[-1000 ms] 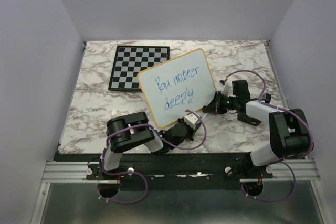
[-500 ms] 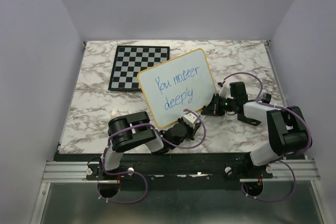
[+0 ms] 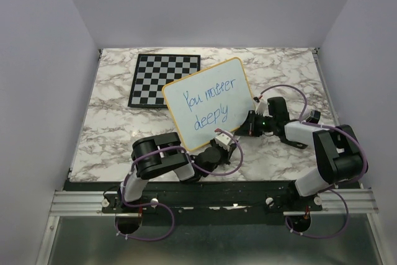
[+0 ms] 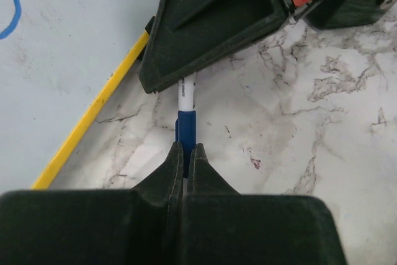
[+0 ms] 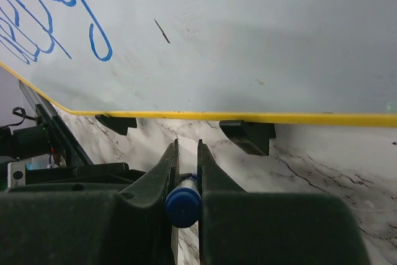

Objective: Write a sentence on the whiteboard
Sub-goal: Insert the whiteboard marker without the cap into the pen cap.

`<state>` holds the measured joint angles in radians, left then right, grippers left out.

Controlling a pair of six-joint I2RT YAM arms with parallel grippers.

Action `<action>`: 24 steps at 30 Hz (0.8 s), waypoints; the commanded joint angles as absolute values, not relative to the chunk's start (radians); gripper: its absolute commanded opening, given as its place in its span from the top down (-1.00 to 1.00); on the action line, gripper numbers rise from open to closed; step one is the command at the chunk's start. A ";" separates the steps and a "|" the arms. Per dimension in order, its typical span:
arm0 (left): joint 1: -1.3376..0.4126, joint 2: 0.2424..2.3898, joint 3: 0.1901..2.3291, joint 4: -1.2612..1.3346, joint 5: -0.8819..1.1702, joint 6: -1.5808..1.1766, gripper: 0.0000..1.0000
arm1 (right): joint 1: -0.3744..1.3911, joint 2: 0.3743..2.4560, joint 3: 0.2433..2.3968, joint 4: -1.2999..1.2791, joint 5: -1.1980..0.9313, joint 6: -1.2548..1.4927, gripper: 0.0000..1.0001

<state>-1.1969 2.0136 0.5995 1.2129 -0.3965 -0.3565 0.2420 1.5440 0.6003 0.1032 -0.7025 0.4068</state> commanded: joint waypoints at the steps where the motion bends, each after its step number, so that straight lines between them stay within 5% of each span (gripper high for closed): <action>1: -1.174 2.080 0.638 1.155 -0.422 -0.350 1.00 | 0.324 1.563 0.554 0.058 -0.700 0.384 0.99; 15: -1.132 2.066 0.654 1.195 -0.364 -0.311 1.00 | 0.393 1.530 0.572 0.014 -0.669 0.353 0.99; 19: -1.144 2.008 0.595 1.174 -0.298 -0.290 1.00 | 0.391 1.390 0.551 0.009 -0.647 0.322 0.28; 24: -1.166 1.968 0.558 1.140 -0.212 -0.298 1.00 | 0.379 1.344 0.560 -0.032 -0.635 0.302 0.03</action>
